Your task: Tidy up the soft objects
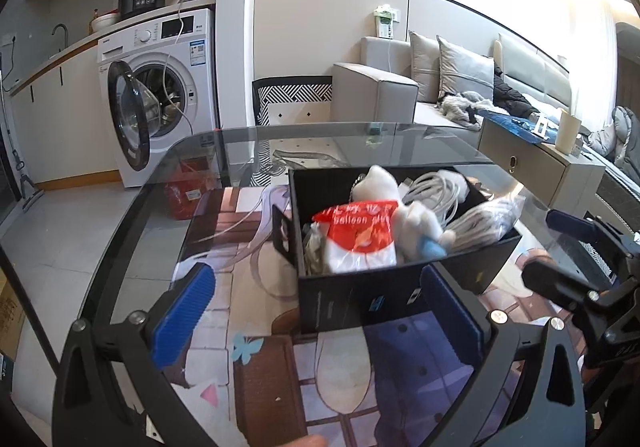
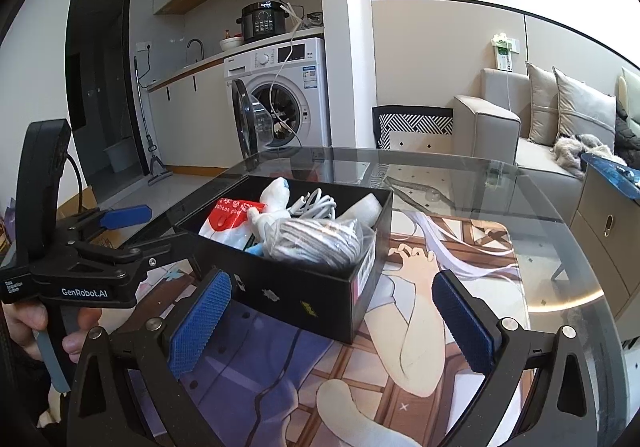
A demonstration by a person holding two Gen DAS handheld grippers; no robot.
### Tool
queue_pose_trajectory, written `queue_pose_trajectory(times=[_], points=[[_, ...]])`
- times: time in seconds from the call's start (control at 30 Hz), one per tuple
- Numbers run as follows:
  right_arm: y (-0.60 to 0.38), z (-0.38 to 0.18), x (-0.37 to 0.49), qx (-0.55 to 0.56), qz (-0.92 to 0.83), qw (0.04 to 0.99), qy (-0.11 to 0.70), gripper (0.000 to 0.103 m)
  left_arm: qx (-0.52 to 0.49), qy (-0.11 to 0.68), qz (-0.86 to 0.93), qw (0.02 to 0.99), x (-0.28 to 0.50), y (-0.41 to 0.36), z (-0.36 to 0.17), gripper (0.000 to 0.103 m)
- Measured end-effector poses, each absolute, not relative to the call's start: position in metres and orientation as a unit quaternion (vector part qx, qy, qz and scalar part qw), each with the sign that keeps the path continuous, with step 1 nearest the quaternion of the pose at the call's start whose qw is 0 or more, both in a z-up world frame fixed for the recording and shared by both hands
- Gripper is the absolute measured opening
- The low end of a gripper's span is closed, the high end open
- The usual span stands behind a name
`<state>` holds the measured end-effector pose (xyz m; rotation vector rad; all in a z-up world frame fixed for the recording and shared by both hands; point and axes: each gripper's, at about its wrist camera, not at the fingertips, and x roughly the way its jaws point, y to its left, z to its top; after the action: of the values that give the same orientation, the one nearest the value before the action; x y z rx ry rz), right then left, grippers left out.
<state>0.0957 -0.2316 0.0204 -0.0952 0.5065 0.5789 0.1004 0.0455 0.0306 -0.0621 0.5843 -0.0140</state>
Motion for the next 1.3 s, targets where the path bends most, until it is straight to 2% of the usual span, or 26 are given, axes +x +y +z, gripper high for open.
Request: queue_pose_trajectory(times=[0.47, 1.3], points=[[-0.235, 0.027, 0.081, -0.048, 0.271, 0.938, 0.210, 0.102, -0.035, 0.270, -0.002, 0.962, 0.094, 0.051, 0.022, 0.103], [-0.224, 0.025, 0.074, -0.076, 0.268, 0.940, 0.199, 0.102, -0.047, 0.260, 0.012, 0.964, 0.090, 0.054, 0.023, 0.103]])
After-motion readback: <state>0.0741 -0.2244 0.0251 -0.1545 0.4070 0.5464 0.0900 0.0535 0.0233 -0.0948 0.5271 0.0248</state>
